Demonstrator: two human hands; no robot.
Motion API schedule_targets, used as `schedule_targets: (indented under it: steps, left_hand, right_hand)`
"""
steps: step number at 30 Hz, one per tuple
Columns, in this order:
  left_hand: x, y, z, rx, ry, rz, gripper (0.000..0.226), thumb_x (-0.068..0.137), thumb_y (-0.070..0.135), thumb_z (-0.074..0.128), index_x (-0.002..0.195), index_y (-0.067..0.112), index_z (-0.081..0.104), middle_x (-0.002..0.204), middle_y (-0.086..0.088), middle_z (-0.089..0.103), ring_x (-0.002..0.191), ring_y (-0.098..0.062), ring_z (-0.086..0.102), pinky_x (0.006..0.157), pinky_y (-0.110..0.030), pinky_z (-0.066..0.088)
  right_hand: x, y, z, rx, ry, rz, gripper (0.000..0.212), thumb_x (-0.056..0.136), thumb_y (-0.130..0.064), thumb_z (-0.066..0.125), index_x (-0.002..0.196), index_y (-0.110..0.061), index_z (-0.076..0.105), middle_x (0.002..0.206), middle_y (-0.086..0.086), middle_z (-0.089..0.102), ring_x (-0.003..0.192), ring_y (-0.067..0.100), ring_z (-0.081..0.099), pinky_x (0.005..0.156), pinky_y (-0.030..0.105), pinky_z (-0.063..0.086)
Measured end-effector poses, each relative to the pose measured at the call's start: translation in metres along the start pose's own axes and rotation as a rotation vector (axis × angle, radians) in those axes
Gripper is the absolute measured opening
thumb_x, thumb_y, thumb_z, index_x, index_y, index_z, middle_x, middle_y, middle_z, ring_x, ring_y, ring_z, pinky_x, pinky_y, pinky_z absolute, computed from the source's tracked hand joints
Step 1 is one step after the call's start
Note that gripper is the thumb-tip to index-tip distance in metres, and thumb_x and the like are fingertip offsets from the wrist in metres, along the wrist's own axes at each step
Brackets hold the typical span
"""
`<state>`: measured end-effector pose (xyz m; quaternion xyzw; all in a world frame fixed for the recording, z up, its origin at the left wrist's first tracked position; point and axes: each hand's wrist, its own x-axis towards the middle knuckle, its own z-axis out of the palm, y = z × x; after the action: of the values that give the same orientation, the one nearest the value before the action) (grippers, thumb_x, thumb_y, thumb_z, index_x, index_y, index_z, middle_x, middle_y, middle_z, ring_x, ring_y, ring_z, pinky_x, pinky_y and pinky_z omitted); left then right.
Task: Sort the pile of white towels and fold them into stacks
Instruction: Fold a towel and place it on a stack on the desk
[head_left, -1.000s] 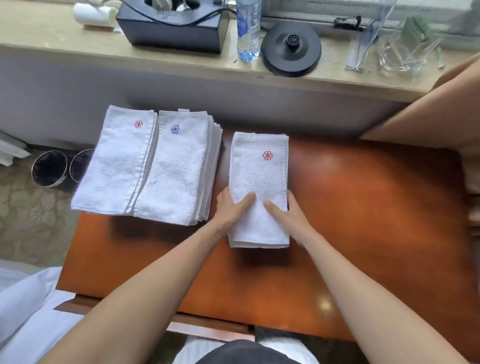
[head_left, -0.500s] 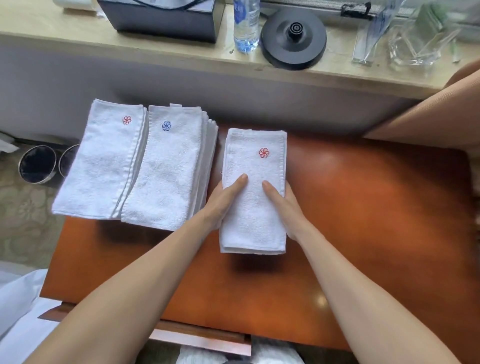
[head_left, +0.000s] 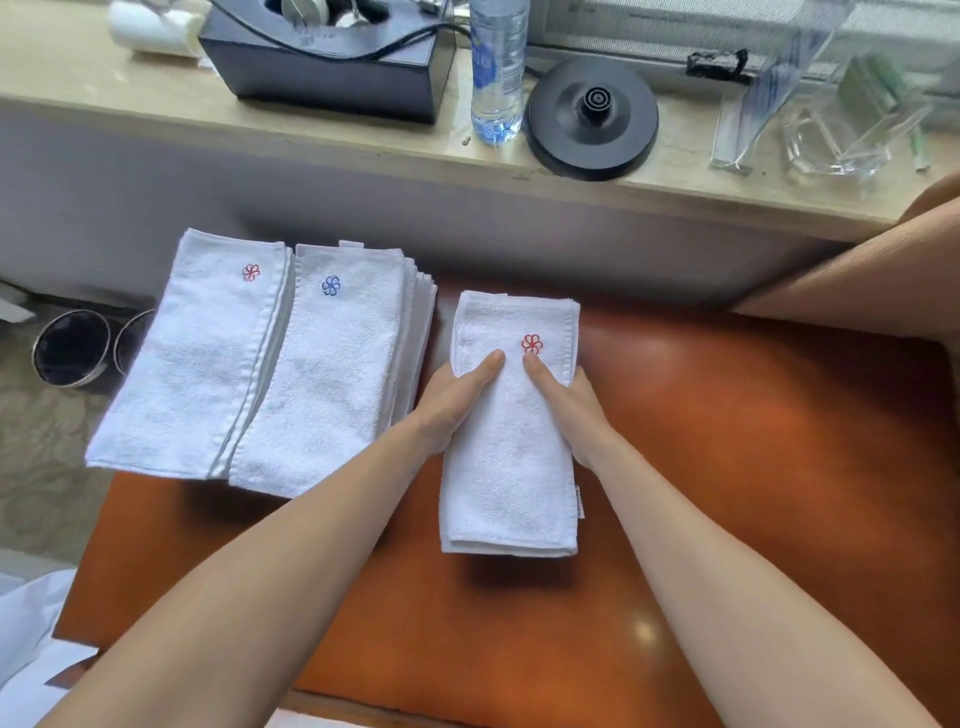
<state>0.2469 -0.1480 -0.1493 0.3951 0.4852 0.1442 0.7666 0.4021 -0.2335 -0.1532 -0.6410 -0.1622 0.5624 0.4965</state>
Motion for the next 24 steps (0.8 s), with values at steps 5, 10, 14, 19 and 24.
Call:
schedule_targets:
  steps: [5,10,14,19,24]
  left_hand:
    - [-0.003,-0.01,0.0,0.03,-0.017,0.005,0.051,0.091,0.058,0.071,0.134,0.033,0.062,0.123,0.008,0.074,0.112,-0.014,0.072,0.094,-0.033,0.059]
    - [-0.011,-0.012,0.001,0.14,0.145,-0.004,0.069,0.084,0.057,0.08,0.138,0.021,0.054,0.128,0.004,0.071,0.116,-0.015,0.069,0.106,-0.043,0.053]
    - [-0.008,0.015,-0.012,0.625,0.311,0.261,0.093,0.078,0.042,0.086,0.15,0.017,0.033,0.151,-0.002,0.046,0.14,-0.017,0.046,0.12,-0.039,0.035]
    - [0.031,0.072,0.003,1.335,0.142,0.347,0.117,0.075,0.061,0.082,0.162,0.012,0.022,0.17,-0.014,0.012,0.159,-0.029,0.005,0.128,-0.045,0.004]
    - [0.046,0.073,0.015,1.417,-0.087,0.191,0.101,0.059,0.089,0.063,0.136,0.024,0.055,0.138,0.004,0.062,0.131,-0.024,0.055,0.112,-0.041,0.039]
  right_hand:
    - [0.01,-0.004,-0.008,-0.114,-0.01,-0.006,0.051,0.088,-0.05,0.08,0.13,-0.026,0.064,0.118,-0.003,0.077,0.105,0.019,0.076,0.096,0.048,0.059]
    - [-0.006,-0.007,-0.011,-0.265,-0.012,-0.013,0.042,0.089,-0.057,0.075,0.121,-0.032,0.067,0.111,-0.011,0.078,0.099,0.012,0.076,0.088,0.037,0.062]
    - [-0.048,0.018,-0.011,-0.301,0.074,0.047,0.053,0.086,-0.064,0.073,0.127,-0.033,0.06,0.117,-0.013,0.073,0.102,0.008,0.073,0.092,0.039,0.06]
    - [-0.111,0.06,-0.008,-0.362,0.341,0.179,0.071,0.071,-0.08,0.07,0.122,-0.031,0.062,0.114,-0.015,0.071,0.108,0.014,0.067,0.1,0.043,0.053]
    - [-0.144,0.095,0.01,0.127,0.614,0.354,0.107,0.07,-0.066,0.085,0.153,-0.019,0.036,0.145,-0.006,0.052,0.131,0.018,0.052,0.11,0.039,0.042]
